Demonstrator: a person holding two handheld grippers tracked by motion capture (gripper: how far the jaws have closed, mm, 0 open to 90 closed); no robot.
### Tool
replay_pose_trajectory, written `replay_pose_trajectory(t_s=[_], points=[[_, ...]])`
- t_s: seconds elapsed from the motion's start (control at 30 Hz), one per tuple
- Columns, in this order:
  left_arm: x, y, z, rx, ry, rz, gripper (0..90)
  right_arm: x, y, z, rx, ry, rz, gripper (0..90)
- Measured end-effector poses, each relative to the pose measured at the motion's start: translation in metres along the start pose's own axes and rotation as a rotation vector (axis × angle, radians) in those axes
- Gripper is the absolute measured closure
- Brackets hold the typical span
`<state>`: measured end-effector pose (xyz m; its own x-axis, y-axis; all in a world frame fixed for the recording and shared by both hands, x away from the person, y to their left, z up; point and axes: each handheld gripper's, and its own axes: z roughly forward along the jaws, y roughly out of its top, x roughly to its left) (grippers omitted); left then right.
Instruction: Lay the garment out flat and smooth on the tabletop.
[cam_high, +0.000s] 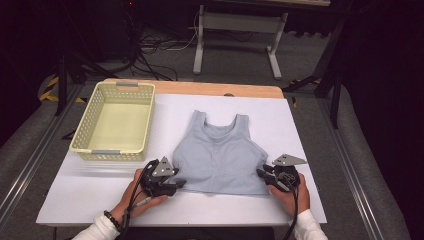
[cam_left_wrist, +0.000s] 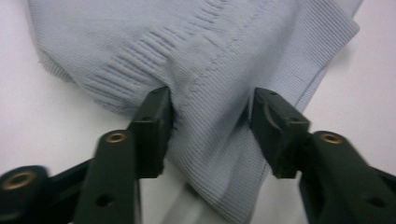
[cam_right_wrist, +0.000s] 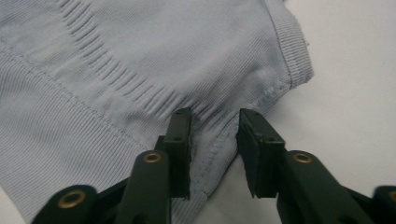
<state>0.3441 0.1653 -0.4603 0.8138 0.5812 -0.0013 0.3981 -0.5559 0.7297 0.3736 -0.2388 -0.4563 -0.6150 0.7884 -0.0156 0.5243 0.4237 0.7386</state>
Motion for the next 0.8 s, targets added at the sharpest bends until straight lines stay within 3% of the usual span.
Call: replay_pose_trajectory(t_s=[0.07, 0.13, 0.17, 0.27, 0.3, 0.33, 0.47, 0.5, 0.57, 0.63, 0.7, 0.73, 0.8], points=[[0.002, 0.0, -0.001, 0.002, -0.013, -0.006, 68.2, 0.0, 0.0, -0.002, 0.002, 0.002, 0.003, 80.9], [0.004, 0.0, -0.002, 0.004, -0.037, -0.014, 72.0, -0.001, 0.0, -0.003, 0.004, 0.001, -0.011, 84.2], [0.004, 0.0, -0.002, 0.004, -0.045, -0.019, 79.1, -0.002, 0.001, -0.006, 0.0, 0.0, -0.021, 87.8], [0.002, 0.0, -0.003, -0.004, -0.064, -0.021, 80.8, -0.004, 0.002, -0.011, -0.004, -0.018, -0.034, 90.0], [0.0, 0.001, -0.005, -0.011, -0.061, -0.012, 80.2, -0.008, 0.002, -0.019, -0.016, -0.089, -0.042, 90.0], [-0.001, 0.003, -0.007, -0.02, -0.053, -0.003, 80.2, -0.008, 0.002, -0.019, -0.016, -0.089, -0.042, 90.0], [-0.002, 0.009, -0.026, -0.108, -0.027, 0.014, 78.6, -0.019, -0.002, -0.03, -0.082, -0.094, 0.037, 90.0], [-0.001, 0.01, -0.031, -0.122, -0.014, 0.018, 80.2, -0.02, -0.001, -0.03, -0.088, -0.106, 0.034, 82.0], [0.001, 0.012, -0.037, -0.141, 0.004, 0.021, 80.5, -0.019, 0.0, -0.029, -0.09, -0.111, 0.035, 77.7], [0.005, 0.012, -0.039, -0.137, 0.05, 0.024, 82.8, -0.019, 0.005, -0.023, -0.1, -0.125, 0.034, 62.2], [0.012, 0.011, -0.035, -0.129, 0.08, 0.015, 82.3, -0.02, 0.008, -0.022, -0.111, -0.132, 0.042, 58.3], [0.015, 0.012, -0.032, -0.119, 0.106, 0.015, 81.2, -0.021, 0.011, -0.021, -0.125, -0.129, 0.056, 55.9], [0.019, 0.014, -0.026, -0.105, 0.164, 0.015, 75.0, -0.024, 0.017, -0.019, -0.178, -0.079, 0.102, 52.0]])
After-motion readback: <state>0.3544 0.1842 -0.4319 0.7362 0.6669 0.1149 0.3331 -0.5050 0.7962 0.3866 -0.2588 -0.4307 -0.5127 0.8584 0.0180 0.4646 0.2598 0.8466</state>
